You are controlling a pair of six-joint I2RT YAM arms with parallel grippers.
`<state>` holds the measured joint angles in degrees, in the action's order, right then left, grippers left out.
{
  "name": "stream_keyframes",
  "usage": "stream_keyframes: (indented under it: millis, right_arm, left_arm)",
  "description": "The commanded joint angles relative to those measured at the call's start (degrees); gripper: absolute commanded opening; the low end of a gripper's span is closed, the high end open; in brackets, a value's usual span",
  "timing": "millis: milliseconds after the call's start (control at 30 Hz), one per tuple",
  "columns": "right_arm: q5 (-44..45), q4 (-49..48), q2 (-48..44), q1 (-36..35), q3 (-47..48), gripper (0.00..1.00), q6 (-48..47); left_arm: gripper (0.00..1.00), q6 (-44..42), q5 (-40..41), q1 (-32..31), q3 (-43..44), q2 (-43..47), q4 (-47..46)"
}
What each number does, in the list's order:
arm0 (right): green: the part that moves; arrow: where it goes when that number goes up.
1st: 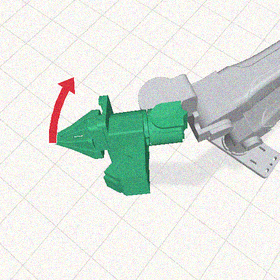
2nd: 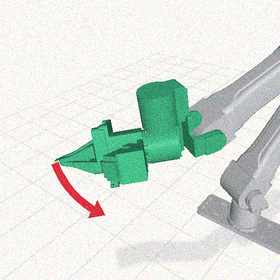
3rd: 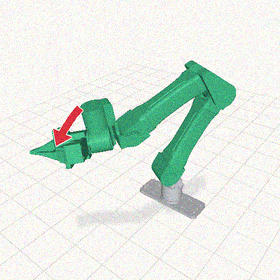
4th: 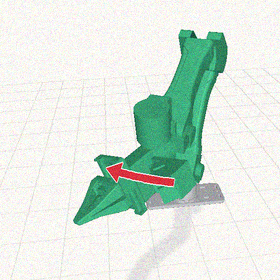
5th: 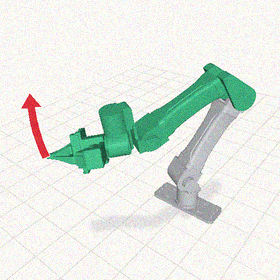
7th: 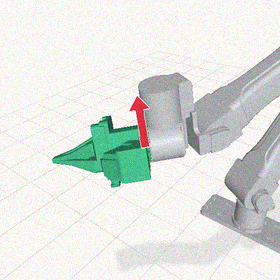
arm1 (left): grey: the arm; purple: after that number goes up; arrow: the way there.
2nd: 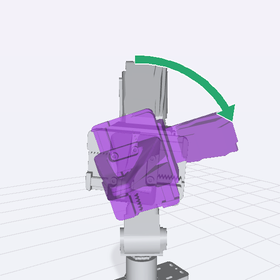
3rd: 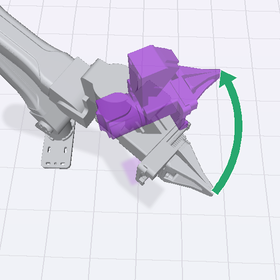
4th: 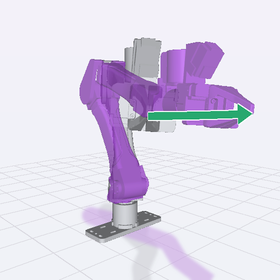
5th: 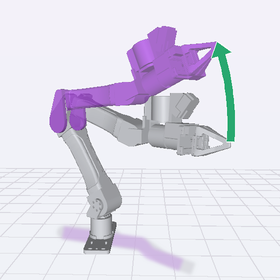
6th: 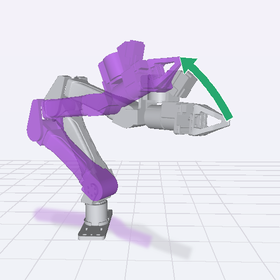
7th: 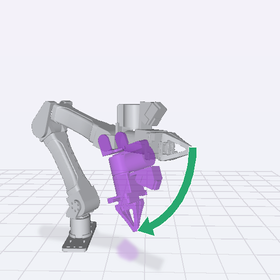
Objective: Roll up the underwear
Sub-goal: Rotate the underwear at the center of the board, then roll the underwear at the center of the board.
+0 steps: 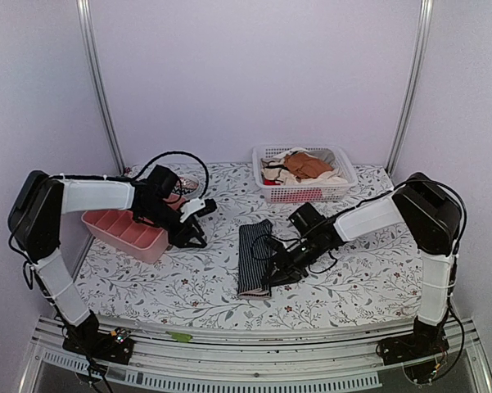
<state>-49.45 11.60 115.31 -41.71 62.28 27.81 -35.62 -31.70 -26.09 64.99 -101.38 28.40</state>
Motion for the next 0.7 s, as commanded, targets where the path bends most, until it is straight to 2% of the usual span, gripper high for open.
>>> stream_keyframes:
  millis: [0,67,200,367,467,567,667]
  right_arm:
    - [-2.1,-3.2,2.9,-3.8,0.9,0.37,2.6]
    - [-1.7,-3.2,1.2,-4.1,-1.3,0.39,3.1]
    - [3.9,-3.1,-9.0,-3.7,-8.9,0.46,3.1]
    - [9.2,-4.7,-17.6,-3.7,-10.9,0.46,4.3]
    - [8.5,-7.4,-15.4,-3.7,-7.4,0.44,6.7]
    - [8.2,-8.8,-11.0,-4.4,-2.6,0.41,7.7]
    - [6.5,-8.8,-5.3,-5.1,4.7,0.38,7.6]
  left_arm:
    - [0.45,-1.6,-4.8,-0.1,-5.2,4.1,-1.6]
    - [0.45,-2.1,-5.8,-0.4,-7.4,6.1,-2.4]
    - [0.47,-4.8,-7.9,-2.1,-13.2,11.4,-5.3]
    - [0.51,-6.2,-7.1,-6.9,-21.4,18.7,-15.8]
    - [0.52,-7.7,-6.9,-9.8,-25.2,20.5,-20.9]
    - [0.49,-10.7,-2.8,-13.8,-26.0,19.6,-21.1]
    - [0.47,-13.9,-3.1,-14.6,-26.4,20.0,-20.8]
